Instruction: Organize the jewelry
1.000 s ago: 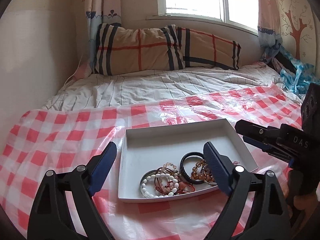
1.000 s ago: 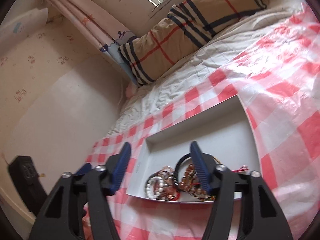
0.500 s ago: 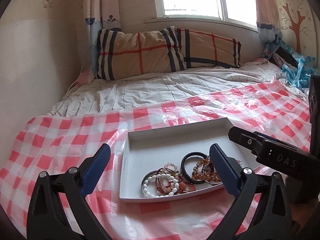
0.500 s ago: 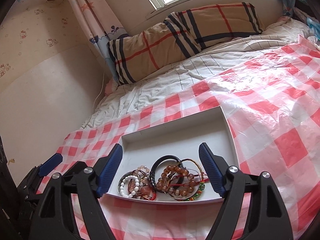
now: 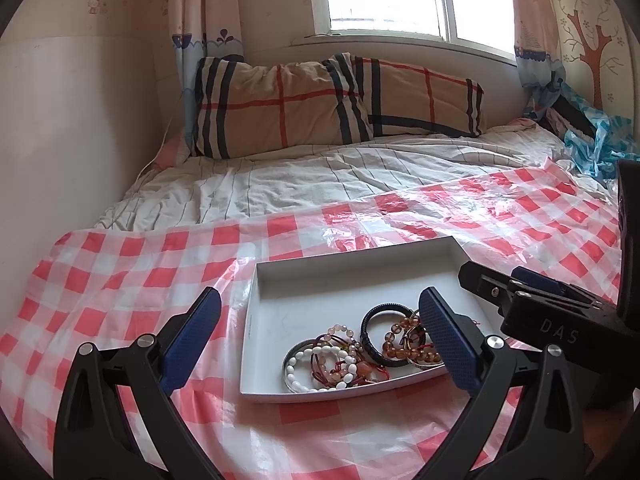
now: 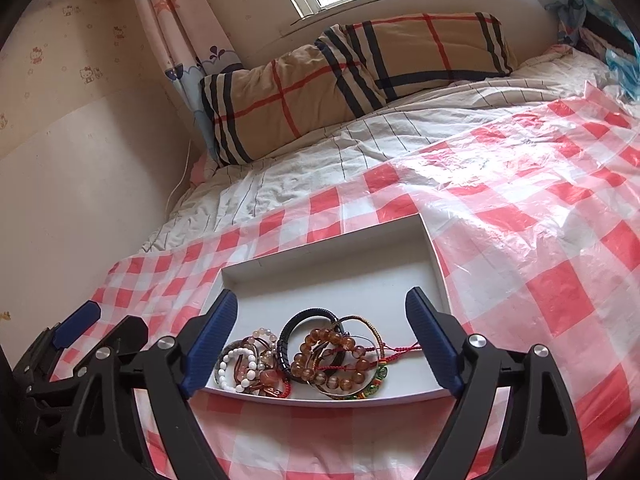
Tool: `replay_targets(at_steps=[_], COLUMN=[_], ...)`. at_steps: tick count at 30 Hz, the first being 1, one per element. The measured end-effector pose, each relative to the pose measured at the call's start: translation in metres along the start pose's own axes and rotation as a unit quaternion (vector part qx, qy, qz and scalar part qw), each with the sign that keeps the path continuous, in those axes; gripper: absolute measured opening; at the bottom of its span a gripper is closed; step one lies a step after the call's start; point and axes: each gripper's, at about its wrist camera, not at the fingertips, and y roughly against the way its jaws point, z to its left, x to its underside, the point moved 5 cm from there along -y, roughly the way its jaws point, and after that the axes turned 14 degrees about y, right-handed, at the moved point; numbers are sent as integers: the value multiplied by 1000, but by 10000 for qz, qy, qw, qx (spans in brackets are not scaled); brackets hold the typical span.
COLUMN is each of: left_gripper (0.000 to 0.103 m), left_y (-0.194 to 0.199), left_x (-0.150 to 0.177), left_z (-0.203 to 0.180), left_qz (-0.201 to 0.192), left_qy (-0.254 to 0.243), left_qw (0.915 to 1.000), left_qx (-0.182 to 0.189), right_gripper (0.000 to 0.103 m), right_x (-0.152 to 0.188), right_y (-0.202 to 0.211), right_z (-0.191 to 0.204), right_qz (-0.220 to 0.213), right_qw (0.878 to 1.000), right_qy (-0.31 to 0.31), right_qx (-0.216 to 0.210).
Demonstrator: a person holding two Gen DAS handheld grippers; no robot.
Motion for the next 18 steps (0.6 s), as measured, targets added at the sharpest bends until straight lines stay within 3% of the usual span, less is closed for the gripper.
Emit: replay_targets(at_steps=[7,18], left_gripper=[95,95], left_y=[25,132], left_x=[-5,25], left_z=[-1,4], left_qz=[207,431], left_qy=[128,215], left_qw=[9997,9988], left_qx=[61,18], right_gripper=[90,96], right_x=[-8,9], right_y=[42,159], right_z=[-1,17], right_qz=[-84,53], right_qw=[9993,9969], right_qy=[140,432], right_qx=[341,653])
